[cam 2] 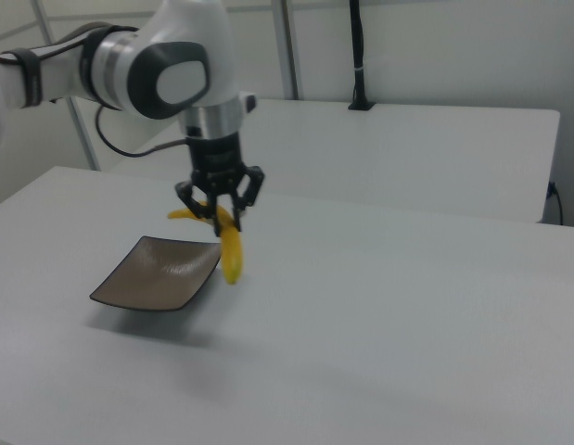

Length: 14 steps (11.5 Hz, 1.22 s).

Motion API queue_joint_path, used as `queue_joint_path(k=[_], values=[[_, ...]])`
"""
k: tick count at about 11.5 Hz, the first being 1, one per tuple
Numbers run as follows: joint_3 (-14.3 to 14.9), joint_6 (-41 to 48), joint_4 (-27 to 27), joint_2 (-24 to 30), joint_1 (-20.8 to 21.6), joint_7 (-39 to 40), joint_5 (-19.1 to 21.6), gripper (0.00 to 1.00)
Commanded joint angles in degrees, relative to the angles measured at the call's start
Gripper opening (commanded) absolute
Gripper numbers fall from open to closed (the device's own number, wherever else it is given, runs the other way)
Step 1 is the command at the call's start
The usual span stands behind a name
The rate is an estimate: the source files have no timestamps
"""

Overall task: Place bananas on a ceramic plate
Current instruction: 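Lift the banana up off the table, then carry the banana over the brown square plate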

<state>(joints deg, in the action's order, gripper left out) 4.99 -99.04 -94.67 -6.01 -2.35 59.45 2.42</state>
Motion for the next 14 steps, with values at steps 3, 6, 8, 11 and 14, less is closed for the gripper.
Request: queue_joint_path(k=[3, 6, 8, 11, 14], values=[[-3.65, 0.34, 0.1, -3.73, 9.2, -31.01, 0.92, 0.0], [-6.13, -2.55, 0.1, -6.63, 10.6, -45.69, 2.31, 0.0], [-6.31, -6.94, -0.07, -8.57, 11.31, -56.15, 5.31, 0.0], [-6.31, -12.75, -0.34, -11.99, 12.98, -64.97, 5.66, 0.0], [-6.31, -14.94, -0.42, -14.72, 13.51, -66.13, 5.58, 0.01]])
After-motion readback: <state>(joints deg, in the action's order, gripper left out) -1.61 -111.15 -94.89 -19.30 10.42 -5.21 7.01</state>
